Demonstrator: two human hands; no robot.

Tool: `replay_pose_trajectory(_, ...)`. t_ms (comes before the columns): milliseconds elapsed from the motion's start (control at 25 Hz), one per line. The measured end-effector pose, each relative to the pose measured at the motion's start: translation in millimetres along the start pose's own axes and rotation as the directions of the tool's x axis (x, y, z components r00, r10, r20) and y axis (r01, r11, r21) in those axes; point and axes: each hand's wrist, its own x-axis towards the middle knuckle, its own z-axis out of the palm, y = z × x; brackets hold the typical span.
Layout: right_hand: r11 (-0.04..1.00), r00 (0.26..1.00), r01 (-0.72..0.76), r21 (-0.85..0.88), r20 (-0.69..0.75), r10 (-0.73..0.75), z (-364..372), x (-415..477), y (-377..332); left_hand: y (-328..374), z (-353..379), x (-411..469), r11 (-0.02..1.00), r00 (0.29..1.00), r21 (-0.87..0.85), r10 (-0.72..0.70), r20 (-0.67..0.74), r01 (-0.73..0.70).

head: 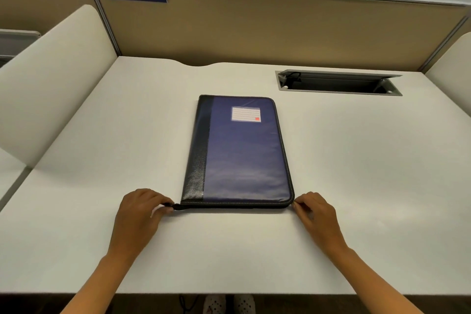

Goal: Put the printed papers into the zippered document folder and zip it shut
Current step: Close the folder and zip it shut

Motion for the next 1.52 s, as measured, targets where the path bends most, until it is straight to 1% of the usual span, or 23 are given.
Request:
replay_pose_trajectory(80, 0.995, 0.995, -0.073, 0.064, -0.065, 0.078, 4, -4, -2, 21, -2, 10, 0.996, 0.996, 0.001, 0.088, -0.015, -0.088)
replay_pose_trajectory(160, 0.984, 0.983, -0.127, 0.121, -0.115, 0.141, 11, -9, -6, 57, 8, 22, 0.978, 0.980, -0.057, 0.201, 0.008, -0.201)
replay_pose_trajectory(240, 0.974, 0.969, -0.154, 0.165, -0.168, 0.181, 16, -12, -11, 101, 29, 32, 0.942, 0.941, -0.122, 0.325, 0.091, -0.313)
replay_pose_trajectory(360, 0.954, 0.945, -0.198, 0.226, -0.215, 0.247, 16, -13, -17, 155, 60, 55, 0.878, 0.860, -0.127, 0.478, 0.181, -0.461)
replay_pose_trajectory(480, 0.943, 0.934, -0.227, 0.245, -0.218, 0.281, 17, -15, -18, 183, 77, 78, 0.802, 0.763, -0.012, 0.573, 0.298, -0.597)
replay_pose_trajectory(600, 0.938, 0.934, -0.230, 0.260, -0.213, 0.288, 16, -16, -17, 195, 87, 88, 0.689, 0.665, 0.142, 0.590, 0.458, -0.710)
replay_pose_trajectory(680, 0.935, 0.933, -0.233, 0.268, -0.210, 0.293, 16, -15, -17, 200, 92, 93, 0.623, 0.619, 0.190, 0.600, 0.506, -0.759)
replay_pose_trajectory(840, 0.934, 0.940, -0.236, 0.268, -0.181, 0.289, 15, -9, -15, 206, 95, 102, 0.482, 0.538, 0.248, 0.685, 0.492, -0.840)
replay_pose_trajectory(960, 0.935, 0.940, -0.241, 0.261, -0.177, 0.292, 13, 1, -11, 204, 91, 107, 0.441, 0.476, 0.192, 0.742, 0.473, -0.877)
replay_pose_trajectory(1080, 0.940, 0.944, -0.234, 0.247, -0.175, 0.280, 11, 16, -3, 202, 90, 110, 0.428, 0.452, 0.158, 0.776, 0.440, -0.890)
replay_pose_trajectory(1280, 0.950, 0.965, -0.190, 0.249, -0.131, 0.228, 12, 46, 7, 196, 97, 111, 0.433, 0.418, 0.079, 0.783, 0.461, -0.898)
replay_pose_trajectory(1520, 0.963, 0.982, -0.137, 0.233, -0.098, 0.164, 19, 99, 20, 191, 103, 115, 0.464, 0.410, -0.024, 0.805, 0.428, -0.886)
